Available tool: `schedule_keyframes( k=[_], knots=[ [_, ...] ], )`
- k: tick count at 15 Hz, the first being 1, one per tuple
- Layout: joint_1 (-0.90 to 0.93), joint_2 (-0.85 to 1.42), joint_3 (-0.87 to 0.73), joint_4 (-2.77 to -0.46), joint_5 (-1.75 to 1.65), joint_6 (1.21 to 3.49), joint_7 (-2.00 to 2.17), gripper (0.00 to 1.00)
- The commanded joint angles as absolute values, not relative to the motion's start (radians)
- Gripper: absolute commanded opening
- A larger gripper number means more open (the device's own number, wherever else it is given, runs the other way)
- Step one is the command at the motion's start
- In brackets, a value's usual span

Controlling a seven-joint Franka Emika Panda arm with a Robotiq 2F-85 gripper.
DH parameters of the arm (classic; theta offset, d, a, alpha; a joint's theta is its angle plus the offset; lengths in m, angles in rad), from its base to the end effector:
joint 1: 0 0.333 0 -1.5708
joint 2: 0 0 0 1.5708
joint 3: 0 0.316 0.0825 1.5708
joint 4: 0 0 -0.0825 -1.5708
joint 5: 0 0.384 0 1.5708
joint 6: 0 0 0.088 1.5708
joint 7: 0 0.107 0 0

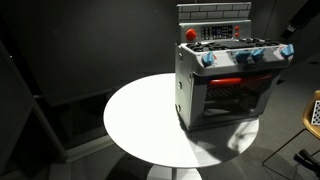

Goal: Press the top red button on the right

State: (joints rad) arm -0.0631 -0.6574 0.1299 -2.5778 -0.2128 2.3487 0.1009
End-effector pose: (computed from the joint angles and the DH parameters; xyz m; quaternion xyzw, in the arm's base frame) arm 0.3858 0.0270 0.5171 0.9693 0.0357 0.2154 0.1132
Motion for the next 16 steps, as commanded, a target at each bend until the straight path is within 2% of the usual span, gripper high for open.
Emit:
schedule_keyframes(
  k=[1,8,16],
  knots=[
    [-0.118,-0.568,0.138,-2.495,-0.28,2.446,0.142,1.0],
    [-0.238,-0.404,0.163,-2.383,-0.421,2.602,0.258,1.0],
    [-0.277,-0.225,0.157,-2.222,-0.592,2.595,0.429,1.0]
  ],
)
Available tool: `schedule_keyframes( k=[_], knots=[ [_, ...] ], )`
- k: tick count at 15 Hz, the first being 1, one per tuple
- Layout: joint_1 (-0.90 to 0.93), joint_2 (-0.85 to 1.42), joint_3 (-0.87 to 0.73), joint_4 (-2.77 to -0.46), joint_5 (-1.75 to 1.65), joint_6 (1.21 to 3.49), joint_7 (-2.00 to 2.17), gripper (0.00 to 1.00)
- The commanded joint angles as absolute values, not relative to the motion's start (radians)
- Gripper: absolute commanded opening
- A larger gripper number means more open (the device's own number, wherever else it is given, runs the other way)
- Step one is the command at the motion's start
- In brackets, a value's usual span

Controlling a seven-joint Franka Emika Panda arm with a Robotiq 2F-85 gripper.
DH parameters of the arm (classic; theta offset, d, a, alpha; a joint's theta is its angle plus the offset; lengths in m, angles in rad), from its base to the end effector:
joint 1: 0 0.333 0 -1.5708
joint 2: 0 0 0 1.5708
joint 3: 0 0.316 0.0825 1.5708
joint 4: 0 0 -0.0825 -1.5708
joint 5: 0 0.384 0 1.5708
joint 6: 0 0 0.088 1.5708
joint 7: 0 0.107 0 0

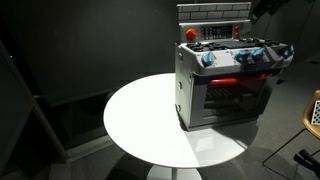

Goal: Press the top red button on the right

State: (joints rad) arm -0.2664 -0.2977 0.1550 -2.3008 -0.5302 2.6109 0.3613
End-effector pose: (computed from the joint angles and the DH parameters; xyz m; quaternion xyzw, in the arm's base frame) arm 0.5010 -0.0393 0.5306 0.9339 -0.0401 0.3071 0.1787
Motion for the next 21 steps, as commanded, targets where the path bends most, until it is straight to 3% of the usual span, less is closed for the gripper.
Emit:
schedule_keyframes(
  k=[1,21],
  knots=[
    [-0.272,-0.206,0.151,-2.206,-0.612,2.591,0.451,1.0],
    [-0.163,-0.104,0.022,-2.139,-0.672,2.593,0.515,1.0]
  ],
)
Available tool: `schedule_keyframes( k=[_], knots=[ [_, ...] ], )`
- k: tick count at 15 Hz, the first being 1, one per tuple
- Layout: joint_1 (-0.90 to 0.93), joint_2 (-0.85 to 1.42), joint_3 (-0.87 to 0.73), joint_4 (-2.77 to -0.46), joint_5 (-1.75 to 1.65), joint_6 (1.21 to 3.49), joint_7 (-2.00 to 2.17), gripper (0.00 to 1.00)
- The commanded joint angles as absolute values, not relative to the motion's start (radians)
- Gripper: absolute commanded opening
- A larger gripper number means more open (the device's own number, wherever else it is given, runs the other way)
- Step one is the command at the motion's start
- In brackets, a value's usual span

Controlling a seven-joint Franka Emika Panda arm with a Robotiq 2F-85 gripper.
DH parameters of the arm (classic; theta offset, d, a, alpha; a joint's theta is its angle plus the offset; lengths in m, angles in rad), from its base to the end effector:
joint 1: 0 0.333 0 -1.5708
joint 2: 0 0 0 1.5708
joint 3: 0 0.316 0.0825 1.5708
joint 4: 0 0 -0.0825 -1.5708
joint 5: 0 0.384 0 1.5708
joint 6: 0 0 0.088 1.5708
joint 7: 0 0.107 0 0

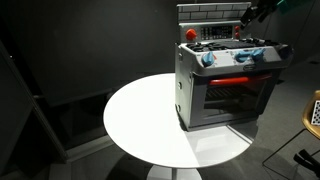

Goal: Press the top red button on the right

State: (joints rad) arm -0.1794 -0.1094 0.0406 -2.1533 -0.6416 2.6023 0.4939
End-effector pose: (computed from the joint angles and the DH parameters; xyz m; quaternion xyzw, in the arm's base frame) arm 0.5528 -0.0642 0.5067 0.9337 -0.0784 0.2979 0.1825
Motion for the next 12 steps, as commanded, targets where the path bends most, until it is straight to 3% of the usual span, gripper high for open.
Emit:
schedule_keyframes(
  k=[1,12],
  knots=[
    [-0.161,-0.102,0.02,-2.137,-0.67,2.593,0.513,1.0],
    [-0.163,-0.083,0.003,-2.114,-0.699,2.594,0.528,1.0]
  ],
)
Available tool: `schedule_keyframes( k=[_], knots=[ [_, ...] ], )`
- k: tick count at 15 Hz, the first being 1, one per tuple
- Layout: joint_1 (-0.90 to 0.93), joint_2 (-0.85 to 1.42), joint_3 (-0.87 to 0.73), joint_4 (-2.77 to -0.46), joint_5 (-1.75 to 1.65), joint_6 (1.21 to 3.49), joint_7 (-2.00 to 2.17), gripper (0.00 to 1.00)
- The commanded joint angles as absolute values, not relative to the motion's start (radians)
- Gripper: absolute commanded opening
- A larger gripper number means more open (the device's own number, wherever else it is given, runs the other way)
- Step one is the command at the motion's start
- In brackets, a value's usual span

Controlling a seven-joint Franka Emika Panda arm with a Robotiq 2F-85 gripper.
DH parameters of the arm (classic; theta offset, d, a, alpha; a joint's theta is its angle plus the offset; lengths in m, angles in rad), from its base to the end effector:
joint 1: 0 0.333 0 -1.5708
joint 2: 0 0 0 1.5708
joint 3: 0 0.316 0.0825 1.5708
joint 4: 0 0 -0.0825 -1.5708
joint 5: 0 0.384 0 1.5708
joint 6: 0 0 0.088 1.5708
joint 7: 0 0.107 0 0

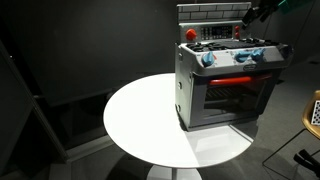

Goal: Press the top red button on the right

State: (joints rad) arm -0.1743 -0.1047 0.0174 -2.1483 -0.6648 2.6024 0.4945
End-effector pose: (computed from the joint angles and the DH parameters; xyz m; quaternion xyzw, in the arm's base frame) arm 0.5530 -0.0744 0.5065 0.9320 -0.0792 0.2969 0.1919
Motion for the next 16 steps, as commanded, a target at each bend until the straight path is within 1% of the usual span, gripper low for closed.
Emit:
schedule_keyframes(
  k=[1,16],
  knots=[
    [-0.163,-0.079,0.001,-2.112,-0.698,2.595,0.528,1.0],
    [-0.145,-0.024,-0.018,-2.051,-0.698,2.59,0.526,1.0]
  ],
)
